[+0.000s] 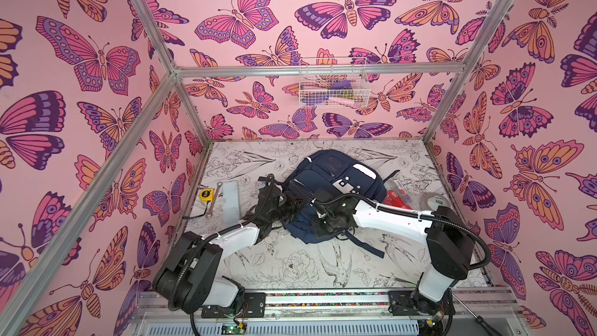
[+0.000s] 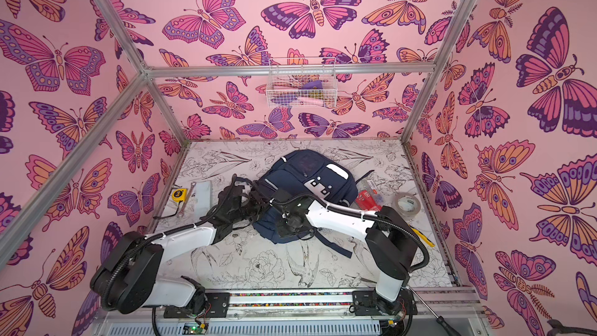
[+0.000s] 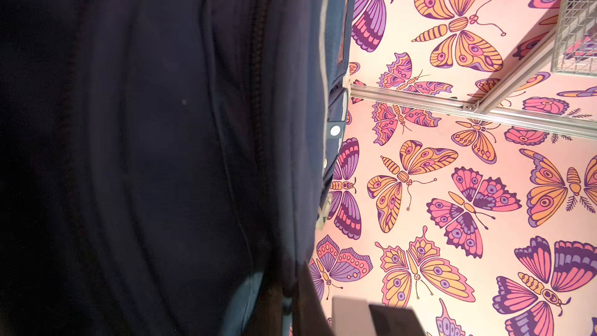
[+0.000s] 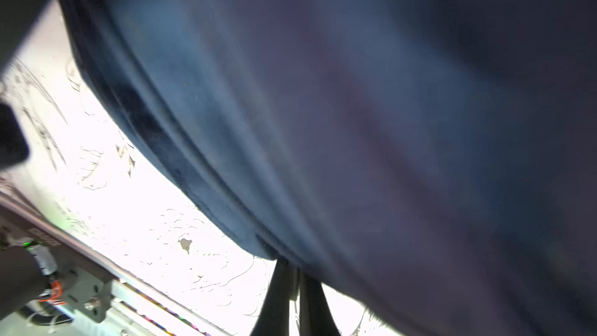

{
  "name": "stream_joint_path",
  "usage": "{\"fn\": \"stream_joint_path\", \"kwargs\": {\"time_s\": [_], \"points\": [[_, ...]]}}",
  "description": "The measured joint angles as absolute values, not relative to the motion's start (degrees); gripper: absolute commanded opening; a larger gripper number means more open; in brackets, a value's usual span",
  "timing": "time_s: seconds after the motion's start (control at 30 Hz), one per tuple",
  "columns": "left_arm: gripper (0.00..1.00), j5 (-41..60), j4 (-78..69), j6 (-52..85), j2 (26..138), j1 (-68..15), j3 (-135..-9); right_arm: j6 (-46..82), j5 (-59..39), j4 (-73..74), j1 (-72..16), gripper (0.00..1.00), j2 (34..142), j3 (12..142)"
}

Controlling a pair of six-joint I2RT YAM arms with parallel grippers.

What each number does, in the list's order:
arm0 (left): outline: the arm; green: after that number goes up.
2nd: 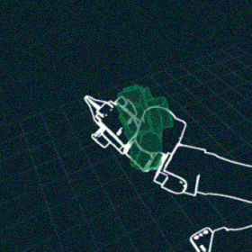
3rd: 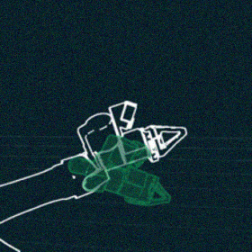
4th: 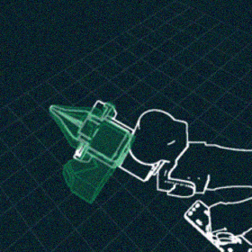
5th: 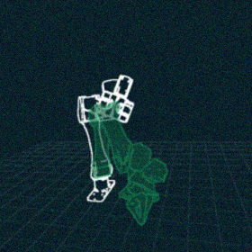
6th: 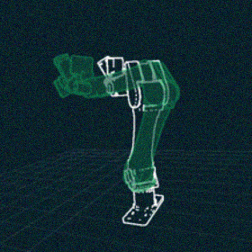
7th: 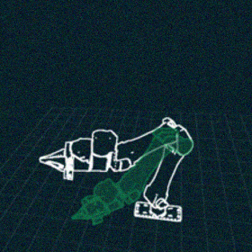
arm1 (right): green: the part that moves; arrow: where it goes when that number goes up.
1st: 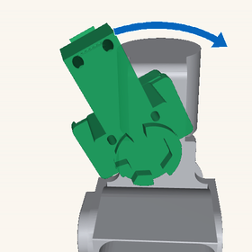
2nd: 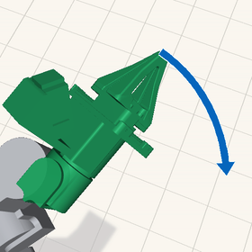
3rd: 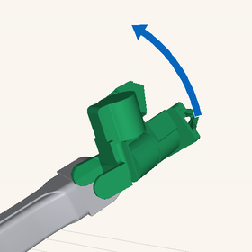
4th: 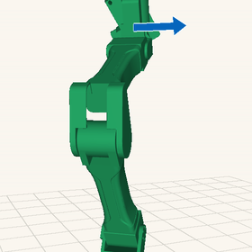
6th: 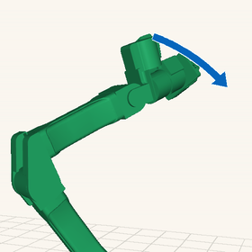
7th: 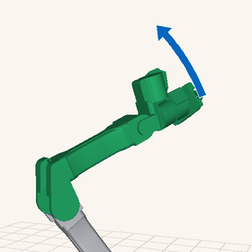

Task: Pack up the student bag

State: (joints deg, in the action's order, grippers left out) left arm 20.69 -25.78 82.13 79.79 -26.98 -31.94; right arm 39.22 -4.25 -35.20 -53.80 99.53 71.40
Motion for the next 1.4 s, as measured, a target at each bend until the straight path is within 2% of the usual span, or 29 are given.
{"fn": "stream_joint_path", "kwargs": {"time_s": [0.3,0.33,0.4,0.43,0.5,0.63,0.83,1.0,1.23,1.27,1.4], "points": [[0.0,14.83,-24.03,81.23,75.7,-31.42,-29.71,32.62,-8.8,-35.57,-43.29,0.0,94.67,68.71],[0.1,13.87,-22.92,80.58,74.52,-32.12,-29.76,31.31,-9.13,-35.88,-42.76,0.0,94.19,68.73],[0.43,13.04,-18.59,78.06,72.14,-33.52,-31.18,28.64,-9.41,-37.26,-42.13,0.0,93.21,68.73],[0.53,13.43,-16.03,76.6,71.57,-33.65,-32.47,27.92,-9.32,-37.8,-41.95,0.0,92.9,68.73],[0.63,14.55,-9.45,72.53,70.76,-32.91,-37.21,26.44,-9.32,-38.37,-41.3,0.0,92.38,68.62],[0.73,15.14,1.28,64.03,70.02,-25.96,-45.56,25.21,-9.65,-38.24,-40.88,0.0,91.88,67.31],[0.72,17.39,12.88,57.32,71.64,-16.58,-48.75,24.99,-10.15,-37.89,-40.88,0.0,91.96,66.67],[0.71,20.71,16.49,55.72,77.34,-16.25,-48.53,24.75,-10.26,-37.95,-40.88,0.0,92.58,66.74],[0.61,23.62,16.82,54.85,84.47,-15.68,-49.25,23.9,-10.33,-38.96,-40.88,0.0,93.01,67.77],[0.58,23.81,16.8,54.63,85.38,-15.57,-49.63,23.86,-10.33,-39.09,-40.91,0.0,93.01,67.88],[0.29,24.73,15.88,54.43,87.29,-15.25,-50.43,23.7,-10.28,-39.9,-40.88,0.0,93.01,68.25]]}}
